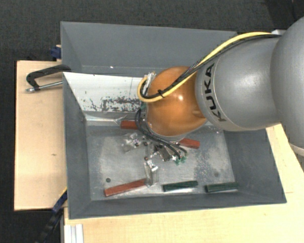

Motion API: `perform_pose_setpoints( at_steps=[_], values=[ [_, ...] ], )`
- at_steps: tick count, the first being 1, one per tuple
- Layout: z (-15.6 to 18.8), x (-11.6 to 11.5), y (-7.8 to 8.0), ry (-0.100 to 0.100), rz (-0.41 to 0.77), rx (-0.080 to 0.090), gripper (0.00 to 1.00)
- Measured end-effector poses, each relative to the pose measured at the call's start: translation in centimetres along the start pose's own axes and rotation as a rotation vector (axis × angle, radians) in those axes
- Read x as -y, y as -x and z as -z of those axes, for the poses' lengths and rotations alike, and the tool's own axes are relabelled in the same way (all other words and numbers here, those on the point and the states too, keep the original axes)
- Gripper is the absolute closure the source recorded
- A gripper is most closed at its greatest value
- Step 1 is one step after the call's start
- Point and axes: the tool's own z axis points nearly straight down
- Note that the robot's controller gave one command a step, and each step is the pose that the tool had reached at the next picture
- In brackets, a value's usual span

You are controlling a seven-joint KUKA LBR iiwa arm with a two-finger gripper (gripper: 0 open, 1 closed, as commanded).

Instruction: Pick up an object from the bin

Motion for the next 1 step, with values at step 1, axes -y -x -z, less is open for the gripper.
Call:
perform_pose_setpoints(
  at_steps=[1],
  values=[
    [0.12,0.93,-2.19,-0.001,0.285,0.003,0.00]
  ],
)
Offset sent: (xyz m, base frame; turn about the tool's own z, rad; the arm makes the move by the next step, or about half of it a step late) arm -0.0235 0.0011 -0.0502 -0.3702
